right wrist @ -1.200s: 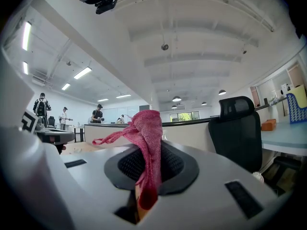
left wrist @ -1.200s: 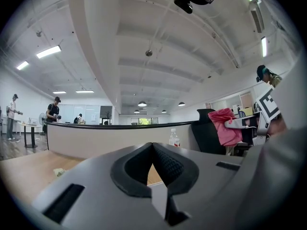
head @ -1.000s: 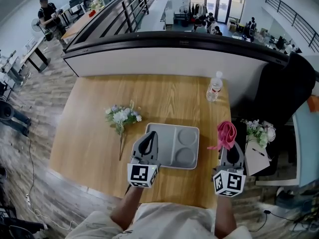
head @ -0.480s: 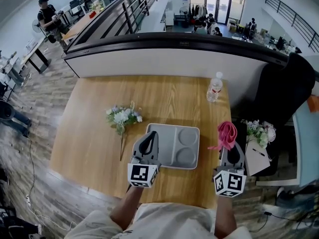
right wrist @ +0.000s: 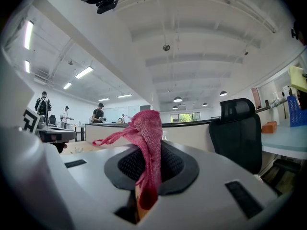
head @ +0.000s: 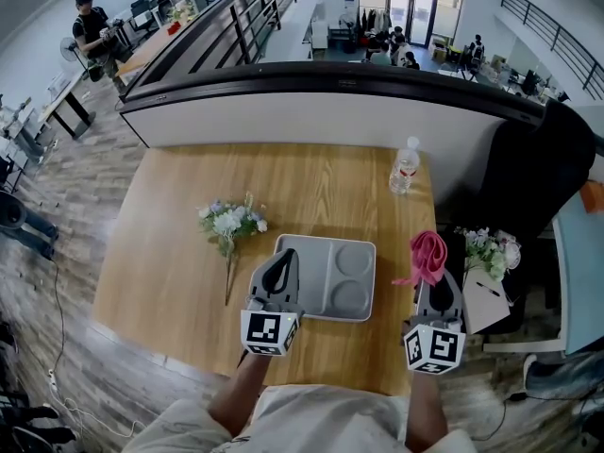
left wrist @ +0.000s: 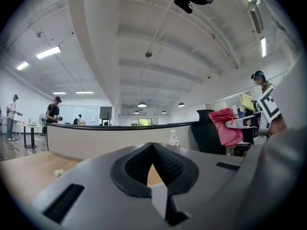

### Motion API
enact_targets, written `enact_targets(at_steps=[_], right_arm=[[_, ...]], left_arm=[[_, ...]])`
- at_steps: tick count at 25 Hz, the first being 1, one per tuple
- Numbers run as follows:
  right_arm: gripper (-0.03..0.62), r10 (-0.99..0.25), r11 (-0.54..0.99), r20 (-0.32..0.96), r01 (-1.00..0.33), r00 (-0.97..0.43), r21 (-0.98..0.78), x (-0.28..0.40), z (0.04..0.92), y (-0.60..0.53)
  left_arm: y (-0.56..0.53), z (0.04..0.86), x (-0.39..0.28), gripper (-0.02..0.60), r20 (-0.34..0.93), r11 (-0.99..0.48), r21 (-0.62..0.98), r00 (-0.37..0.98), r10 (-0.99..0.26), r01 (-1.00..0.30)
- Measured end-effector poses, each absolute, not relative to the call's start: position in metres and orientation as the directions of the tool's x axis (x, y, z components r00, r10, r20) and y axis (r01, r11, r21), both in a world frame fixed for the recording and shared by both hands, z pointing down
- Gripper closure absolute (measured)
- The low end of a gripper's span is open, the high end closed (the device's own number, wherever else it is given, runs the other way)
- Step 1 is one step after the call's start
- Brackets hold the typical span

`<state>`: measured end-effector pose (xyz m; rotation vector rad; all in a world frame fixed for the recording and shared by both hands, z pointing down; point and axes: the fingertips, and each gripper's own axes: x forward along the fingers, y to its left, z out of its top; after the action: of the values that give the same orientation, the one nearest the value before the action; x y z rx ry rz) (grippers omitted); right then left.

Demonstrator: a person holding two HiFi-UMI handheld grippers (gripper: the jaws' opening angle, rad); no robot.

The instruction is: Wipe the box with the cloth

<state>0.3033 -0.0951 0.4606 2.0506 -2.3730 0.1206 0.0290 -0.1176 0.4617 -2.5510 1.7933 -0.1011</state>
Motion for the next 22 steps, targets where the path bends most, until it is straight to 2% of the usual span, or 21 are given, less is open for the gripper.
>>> enact_targets(at_steps=[22], right_arm=[[0.526, -0.991, 0.127, 0.048, -0.991, -0.128, -0.039, 0.3106, 0.4579, -0.0893]], left_arm=[[-0.1154, 0.4635, 0.0367, 0.568, 0.045, -0.349, -0.047, 0.347, -0.937, -0.936]])
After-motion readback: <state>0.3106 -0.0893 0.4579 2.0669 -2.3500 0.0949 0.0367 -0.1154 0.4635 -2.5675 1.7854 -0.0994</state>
